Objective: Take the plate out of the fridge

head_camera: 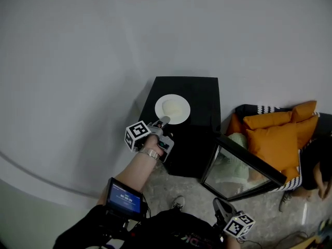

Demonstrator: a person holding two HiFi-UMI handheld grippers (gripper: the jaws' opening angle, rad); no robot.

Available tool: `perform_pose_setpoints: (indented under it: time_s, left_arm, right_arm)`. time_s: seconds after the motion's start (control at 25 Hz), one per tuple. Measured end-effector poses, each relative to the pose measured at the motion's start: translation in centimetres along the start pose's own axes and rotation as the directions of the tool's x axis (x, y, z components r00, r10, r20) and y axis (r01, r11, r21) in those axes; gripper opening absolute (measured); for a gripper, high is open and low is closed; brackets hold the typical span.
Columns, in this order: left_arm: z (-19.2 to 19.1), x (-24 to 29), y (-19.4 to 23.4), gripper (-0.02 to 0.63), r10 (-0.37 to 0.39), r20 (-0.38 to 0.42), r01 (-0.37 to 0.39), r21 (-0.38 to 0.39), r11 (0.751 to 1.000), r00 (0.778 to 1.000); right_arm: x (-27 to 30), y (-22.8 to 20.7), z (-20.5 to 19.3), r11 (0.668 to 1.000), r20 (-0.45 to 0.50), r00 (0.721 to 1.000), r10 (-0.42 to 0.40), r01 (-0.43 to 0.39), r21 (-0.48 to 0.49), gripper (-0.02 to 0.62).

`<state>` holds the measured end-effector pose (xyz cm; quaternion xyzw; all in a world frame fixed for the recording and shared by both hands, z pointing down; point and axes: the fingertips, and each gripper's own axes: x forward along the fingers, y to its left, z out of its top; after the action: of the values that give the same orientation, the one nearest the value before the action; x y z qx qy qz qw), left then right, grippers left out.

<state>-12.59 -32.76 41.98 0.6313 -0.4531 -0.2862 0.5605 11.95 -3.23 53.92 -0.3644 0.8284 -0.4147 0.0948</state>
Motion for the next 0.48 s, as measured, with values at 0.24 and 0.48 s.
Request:
perform_pose_setpoints:
  time_s: [0.24,0.48]
  left_arm:
    - [0.2,3.0,0.9,0.035,0.097,0.012,-0.097,0.002,0.995,0.995]
    - [-0.2,4.2,0.9,0.035,0.116,0.025,-0.116,0.003,0.993,0.993]
  right_arm:
    - [-0.4,-0.8,1.1,0.999,0.061,0.998,-0.014,0.012,0.03,0.008]
    - [-1.0,-1.4,1.1,0.998,0.086,0.996,-0.02,0.015,0.055,0.008]
